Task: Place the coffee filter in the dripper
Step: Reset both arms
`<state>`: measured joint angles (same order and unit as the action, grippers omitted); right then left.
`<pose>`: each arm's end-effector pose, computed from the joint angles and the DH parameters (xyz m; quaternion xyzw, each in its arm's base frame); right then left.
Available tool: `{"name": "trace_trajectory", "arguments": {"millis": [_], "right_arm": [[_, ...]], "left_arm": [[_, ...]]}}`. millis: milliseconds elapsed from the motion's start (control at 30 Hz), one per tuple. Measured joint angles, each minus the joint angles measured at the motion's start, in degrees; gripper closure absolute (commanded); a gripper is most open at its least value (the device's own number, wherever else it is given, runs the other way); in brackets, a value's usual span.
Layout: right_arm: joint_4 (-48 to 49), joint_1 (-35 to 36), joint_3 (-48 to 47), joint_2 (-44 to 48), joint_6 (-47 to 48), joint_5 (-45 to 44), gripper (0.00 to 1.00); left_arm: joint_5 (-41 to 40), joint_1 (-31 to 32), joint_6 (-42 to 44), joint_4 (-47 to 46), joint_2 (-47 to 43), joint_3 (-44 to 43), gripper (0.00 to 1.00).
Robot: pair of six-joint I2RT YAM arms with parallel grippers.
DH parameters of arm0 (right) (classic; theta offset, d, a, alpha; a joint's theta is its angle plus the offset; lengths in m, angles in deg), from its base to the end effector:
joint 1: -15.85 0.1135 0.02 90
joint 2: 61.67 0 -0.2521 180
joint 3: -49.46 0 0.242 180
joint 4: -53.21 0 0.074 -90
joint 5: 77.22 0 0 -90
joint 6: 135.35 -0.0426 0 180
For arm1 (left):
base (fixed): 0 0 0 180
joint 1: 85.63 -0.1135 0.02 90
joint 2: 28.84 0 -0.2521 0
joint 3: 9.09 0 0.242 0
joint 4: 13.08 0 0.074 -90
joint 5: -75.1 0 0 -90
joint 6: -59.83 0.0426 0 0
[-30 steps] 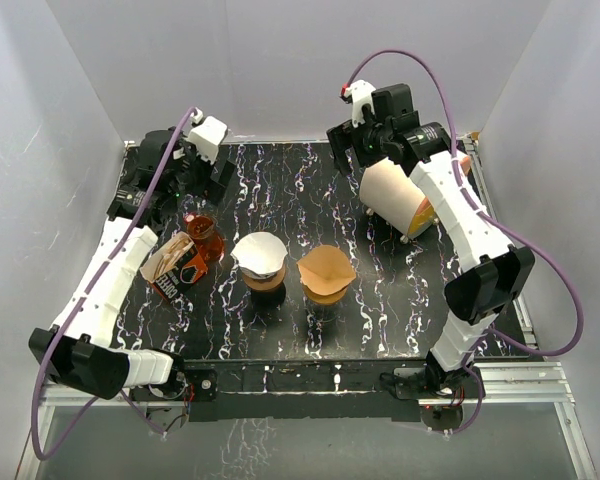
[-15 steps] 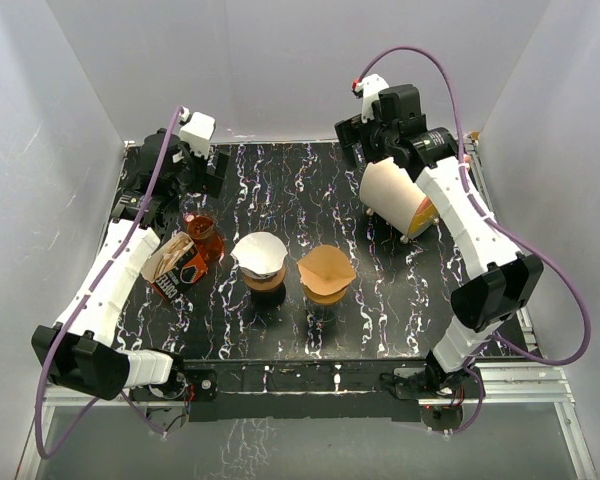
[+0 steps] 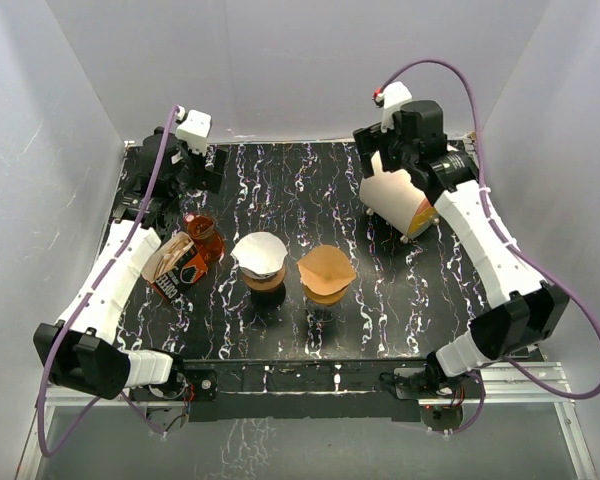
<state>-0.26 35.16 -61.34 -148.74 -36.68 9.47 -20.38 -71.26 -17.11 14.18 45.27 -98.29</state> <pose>0.3121 0.1067 0.4049 -0.1949 0.8424 0.0217 0.5019 0.2901 -0.0701 0.3944 0.1551 0.7621 0.0300 0.6278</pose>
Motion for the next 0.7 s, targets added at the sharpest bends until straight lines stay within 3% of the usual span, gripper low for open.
{"name": "trace_trajectory", "arguments": {"millis": [333, 700], "right_arm": [[6.7, -5.1, 8.2, 7.8, 0.3, -2.7, 0.02], [9.4, -10.8, 12.0, 14.4, 0.4, 2.9, 0.02]], "left_arm": [[0.7, -1.0, -2.4, -0.5, 0.3, 0.5, 0.01], [2.2, -4.5, -6.7, 2.0, -3.9, 0.2, 0.01]]}}
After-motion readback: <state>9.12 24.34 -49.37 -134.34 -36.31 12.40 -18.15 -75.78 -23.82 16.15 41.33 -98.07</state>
